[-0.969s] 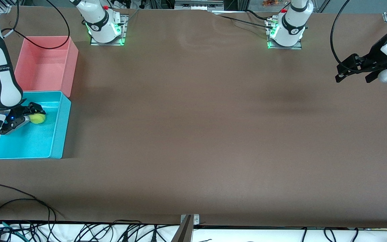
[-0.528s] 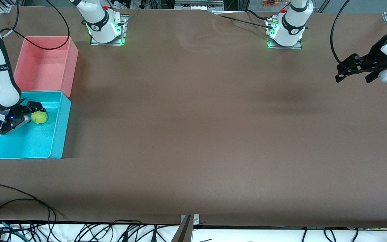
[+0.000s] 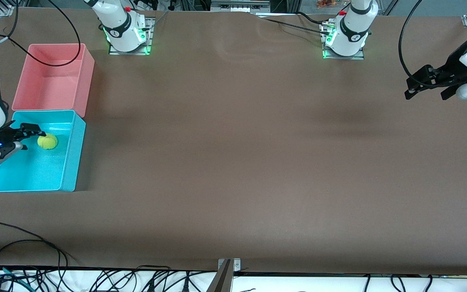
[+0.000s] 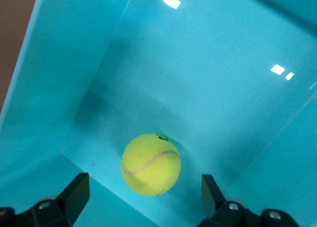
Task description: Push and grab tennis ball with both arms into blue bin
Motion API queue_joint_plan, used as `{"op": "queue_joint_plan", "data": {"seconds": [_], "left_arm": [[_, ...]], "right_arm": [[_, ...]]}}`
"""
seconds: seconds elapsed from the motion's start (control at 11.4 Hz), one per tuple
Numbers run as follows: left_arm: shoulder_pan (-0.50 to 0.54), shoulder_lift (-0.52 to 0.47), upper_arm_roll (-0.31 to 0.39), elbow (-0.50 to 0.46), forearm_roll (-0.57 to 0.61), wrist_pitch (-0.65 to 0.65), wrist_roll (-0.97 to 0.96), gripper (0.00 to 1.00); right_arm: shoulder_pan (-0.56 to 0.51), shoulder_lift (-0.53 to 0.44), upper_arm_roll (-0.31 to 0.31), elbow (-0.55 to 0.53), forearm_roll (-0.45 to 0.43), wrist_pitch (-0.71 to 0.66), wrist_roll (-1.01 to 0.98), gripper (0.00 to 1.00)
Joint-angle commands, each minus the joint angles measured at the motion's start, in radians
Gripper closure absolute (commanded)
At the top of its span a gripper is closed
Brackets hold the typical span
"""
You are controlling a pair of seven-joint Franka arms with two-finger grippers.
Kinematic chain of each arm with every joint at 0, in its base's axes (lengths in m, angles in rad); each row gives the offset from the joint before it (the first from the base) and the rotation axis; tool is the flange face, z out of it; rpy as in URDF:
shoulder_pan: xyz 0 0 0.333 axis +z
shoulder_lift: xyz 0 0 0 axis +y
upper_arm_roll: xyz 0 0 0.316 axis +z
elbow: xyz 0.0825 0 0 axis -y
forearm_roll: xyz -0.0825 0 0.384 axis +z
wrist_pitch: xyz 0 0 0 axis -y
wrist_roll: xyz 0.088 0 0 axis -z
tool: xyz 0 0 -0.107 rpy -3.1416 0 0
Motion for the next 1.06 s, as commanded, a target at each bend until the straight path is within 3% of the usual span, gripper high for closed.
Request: {"op": "queue_joint_plan", "data": {"seconds": [0.0,0.35,0.79,0.97], "left_arm": [[0.008,0.008,-0.003,0.024,-0.019,-0.017,0.007,0.00],[0.008,0.006,-0.003,0.024,-0.019,-0.017,0.007,0.00],[0.008,0.008,-0.003,0.024,-0.019,-0.017,0.007,0.00],[0.009,0.006,-0.003,0.024,-0.019,-0.017,0.007,0.00]], "right_arm": [[0.005,-0.002,0.006,0.118,-0.016,-0.098,0.027,0.00],[0.086,-0.012,0.011,0.240,-0.015,-0.209,0.176,0.00],[0.160,-0.027,0.029,0.435,-0.003,-0.460,0.441,0.00],[0.186,-0.044,0.028,0.471,-0.001,-0.474,0.489,0.00]]}}
